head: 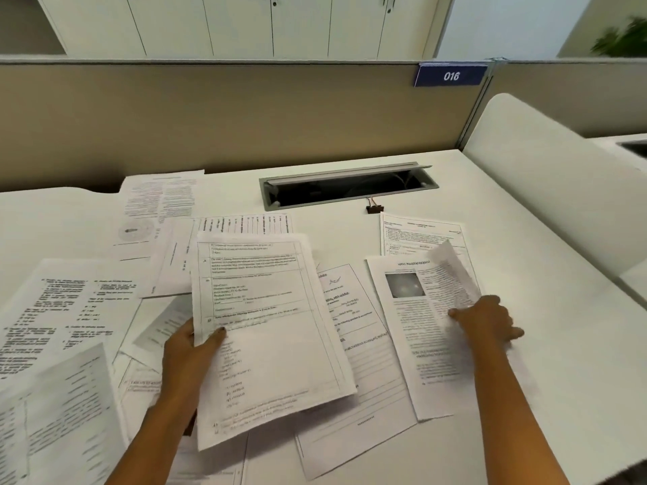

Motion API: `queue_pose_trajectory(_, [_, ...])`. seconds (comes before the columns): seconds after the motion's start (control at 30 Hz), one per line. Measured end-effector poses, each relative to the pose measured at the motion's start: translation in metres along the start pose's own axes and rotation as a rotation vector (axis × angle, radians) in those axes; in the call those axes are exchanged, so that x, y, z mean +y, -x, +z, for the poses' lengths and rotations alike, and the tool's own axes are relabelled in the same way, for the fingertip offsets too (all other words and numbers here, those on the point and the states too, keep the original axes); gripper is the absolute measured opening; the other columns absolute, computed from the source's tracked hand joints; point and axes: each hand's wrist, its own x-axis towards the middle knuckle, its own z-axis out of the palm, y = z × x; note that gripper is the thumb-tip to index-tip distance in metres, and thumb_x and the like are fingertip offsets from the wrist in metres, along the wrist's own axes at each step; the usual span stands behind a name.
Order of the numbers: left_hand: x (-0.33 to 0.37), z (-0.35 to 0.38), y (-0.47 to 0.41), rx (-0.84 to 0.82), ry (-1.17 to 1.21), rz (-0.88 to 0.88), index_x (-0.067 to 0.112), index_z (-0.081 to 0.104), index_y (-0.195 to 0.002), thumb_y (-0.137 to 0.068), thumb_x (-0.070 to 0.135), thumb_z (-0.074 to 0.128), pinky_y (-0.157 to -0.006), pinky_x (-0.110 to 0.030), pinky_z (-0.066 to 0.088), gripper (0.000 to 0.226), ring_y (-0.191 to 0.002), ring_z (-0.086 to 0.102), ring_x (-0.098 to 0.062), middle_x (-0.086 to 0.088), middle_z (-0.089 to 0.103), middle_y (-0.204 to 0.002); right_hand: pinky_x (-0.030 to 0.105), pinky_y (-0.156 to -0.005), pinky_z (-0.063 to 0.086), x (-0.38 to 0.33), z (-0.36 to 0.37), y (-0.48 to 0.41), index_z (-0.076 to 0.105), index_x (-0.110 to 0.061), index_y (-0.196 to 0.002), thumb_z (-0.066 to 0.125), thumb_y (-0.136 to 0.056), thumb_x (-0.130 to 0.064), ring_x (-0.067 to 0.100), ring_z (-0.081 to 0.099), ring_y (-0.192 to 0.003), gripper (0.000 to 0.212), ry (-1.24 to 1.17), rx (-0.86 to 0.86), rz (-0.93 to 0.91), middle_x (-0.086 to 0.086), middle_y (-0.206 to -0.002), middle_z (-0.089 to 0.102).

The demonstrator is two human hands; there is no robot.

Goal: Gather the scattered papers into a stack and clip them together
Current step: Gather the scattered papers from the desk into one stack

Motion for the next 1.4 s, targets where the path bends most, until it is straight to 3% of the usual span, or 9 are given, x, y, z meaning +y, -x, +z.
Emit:
queue_pose_trajectory(0.1, [0.000,0.002,0.002,-0.019,0.060,-0.007,0.014,0.061,-0.120,-0.083,0.013,0.067,-0.085,-0.044,0.053,0.037,-0.096,0.066,-0.028,-0.007,0.069,-0.111,0.041,-0.080,0.046,-0.006,-0.008,0.015,0.062,-0.003,-0.105,0.061,-0.089,-0.020,0.038,0.061,-0.093,0.024,-0.251,0.153,-0.165,0.020,-0.105,0.066])
queue_pose_trajectory(0.2, [0.001,0.005,0.003,-0.052,0.130,-0.028,0.019,0.062,-0.118,-0.083,0.017,0.068,-0.090,-0.047,0.051,0.036,-0.099,0.066,-0.027,-0.004,0.069,-0.112,0.030,-0.069,0.042,-0.021,-0.021,0.039,0.063,-0.004,-0.100,0.059,-0.092,-0.020,0.026,0.057,-0.076,0.018,-0.528,0.192,-0.356,0.012,-0.091,0.066])
queue_pose_trajectory(0.47, [0.025,0.021,0.005,-0.230,0.283,-0.008,0.017,0.060,-0.122,-0.084,0.022,0.060,-0.070,-0.034,0.059,0.038,-0.097,0.069,-0.025,-0.004,0.071,-0.111,0.037,-0.083,0.057,-0.055,-0.017,0.089,0.067,-0.020,-0.099,0.064,-0.089,-0.026,0.022,0.069,-0.092,0.013,-0.921,-0.292,-0.437,0.002,-0.098,0.072])
queue_pose_trajectory(0.67, [0.024,0.028,0.003,-0.205,0.293,0.001,0.024,0.056,-0.126,-0.093,0.024,0.053,-0.083,-0.041,0.054,0.034,-0.104,0.066,-0.024,-0.002,0.069,-0.117,0.048,-0.087,0.055,-0.065,0.005,0.118,0.069,-0.013,-0.096,0.050,-0.097,-0.026,0.031,0.068,-0.090,0.023,-0.907,-0.557,-0.492,0.014,-0.094,0.072])
queue_pose_trajectory(0.8, [0.017,0.034,0.001,-0.112,0.208,0.017,0.023,0.051,-0.126,-0.089,0.026,0.060,-0.078,-0.033,0.053,0.039,-0.097,0.066,-0.017,0.001,0.068,-0.113,0.036,-0.073,0.045,-0.067,0.024,0.129,0.058,-0.005,-0.084,0.038,-0.100,-0.035,0.021,0.052,-0.071,0.040,-0.795,-0.574,-0.546,0.010,-0.077,0.057])
queue_pose_trajectory(0.9, [0.012,0.039,0.001,-0.075,0.172,-0.010,0.019,0.050,-0.127,-0.085,0.016,0.066,-0.078,-0.030,0.051,0.045,-0.097,0.064,-0.016,0.000,0.066,-0.111,0.030,-0.079,0.047,-0.068,0.032,0.126,0.064,-0.012,-0.094,0.034,-0.100,-0.041,0.014,0.061,-0.082,0.042,-0.742,-0.600,-0.536,0.000,-0.090,0.068])
queue_pose_trajectory(1.03, [0.005,0.041,-0.001,-0.014,0.080,-0.061,0.018,0.068,-0.102,-0.080,0.013,0.072,-0.075,-0.034,0.054,0.022,-0.086,0.068,-0.023,-0.003,0.072,-0.094,0.031,-0.076,0.056,-0.060,0.026,0.085,0.066,-0.012,-0.103,0.045,-0.099,-0.023,0.019,0.069,-0.082,0.025,-0.883,-0.341,-0.313,0.004,-0.091,0.073])
queue_pose_trajectory(1.13, [0.000,0.041,-0.006,0.017,0.012,-0.072,0.022,0.069,-0.093,-0.079,0.018,0.073,-0.082,-0.044,0.055,0.015,-0.086,0.069,-0.027,-0.006,0.073,-0.092,0.039,-0.089,0.049,-0.043,0.027,0.036,0.064,-0.010,-0.107,0.053,-0.091,-0.010,0.029,0.063,-0.100,0.020,-0.598,-0.004,-0.193,0.013,-0.107,0.068])
queue_pose_trajectory(1.4, [-0.002,0.050,-0.010,0.030,-0.097,-0.015,0.026,0.061,-0.114,-0.090,0.024,0.060,-0.085,-0.041,0.052,0.025,-0.093,0.065,-0.021,0.002,0.069,-0.101,0.048,-0.100,0.031,-0.022,0.018,-0.013,0.043,0.006,-0.119,0.076,-0.073,-0.040,0.045,0.039,-0.117,0.073,-0.061,0.118,0.066,0.033,-0.127,0.040])
